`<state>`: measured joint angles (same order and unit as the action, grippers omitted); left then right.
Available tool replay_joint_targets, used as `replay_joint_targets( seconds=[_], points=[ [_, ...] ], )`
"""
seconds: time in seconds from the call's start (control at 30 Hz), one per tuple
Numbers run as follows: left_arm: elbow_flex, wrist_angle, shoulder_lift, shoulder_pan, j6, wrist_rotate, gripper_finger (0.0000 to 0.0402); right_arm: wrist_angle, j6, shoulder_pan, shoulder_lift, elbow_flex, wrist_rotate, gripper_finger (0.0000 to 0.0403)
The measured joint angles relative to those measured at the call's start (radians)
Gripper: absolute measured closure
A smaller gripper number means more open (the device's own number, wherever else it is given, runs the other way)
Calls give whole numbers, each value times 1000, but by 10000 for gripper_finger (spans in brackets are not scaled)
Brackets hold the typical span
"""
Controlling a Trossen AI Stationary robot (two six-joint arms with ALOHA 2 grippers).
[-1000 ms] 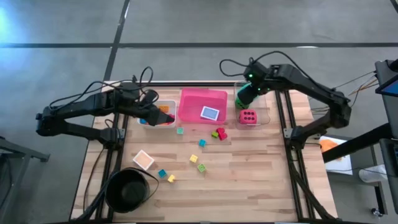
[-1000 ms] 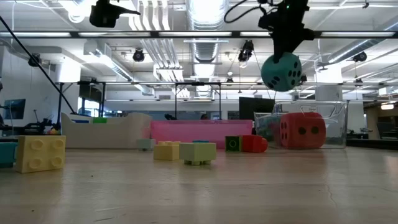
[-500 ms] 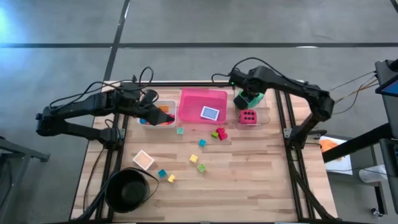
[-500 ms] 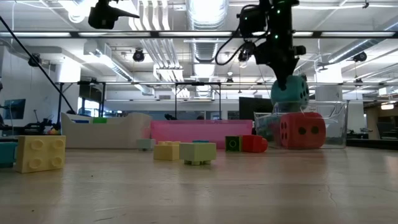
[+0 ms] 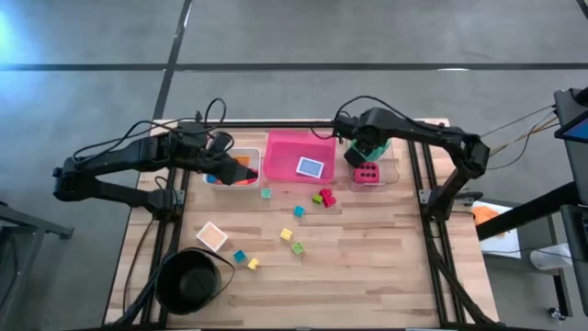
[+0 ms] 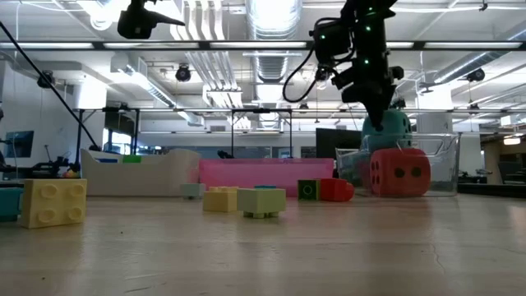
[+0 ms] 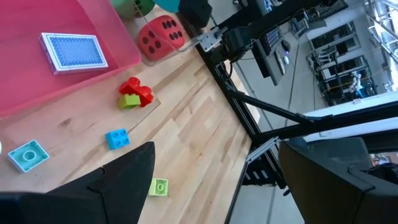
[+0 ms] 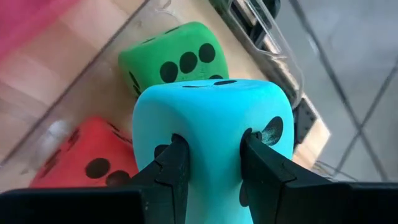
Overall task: Pick & Place Toys
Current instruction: Put the blue dice into the transparent bin bin
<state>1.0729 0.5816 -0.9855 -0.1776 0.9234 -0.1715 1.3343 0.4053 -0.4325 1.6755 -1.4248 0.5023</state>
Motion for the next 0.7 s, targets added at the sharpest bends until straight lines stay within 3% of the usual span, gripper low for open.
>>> replay_joint_targets(
  seconds=[0.4, 0.7],
  points=[
    [0, 0, 0, 0, -3, 8, 61, -14, 2, 133, -4, 59, 105, 298],
    [0, 0, 0, 0, 1, 8, 61, -15, -13, 186, -5, 62, 119, 303]
  ],
)
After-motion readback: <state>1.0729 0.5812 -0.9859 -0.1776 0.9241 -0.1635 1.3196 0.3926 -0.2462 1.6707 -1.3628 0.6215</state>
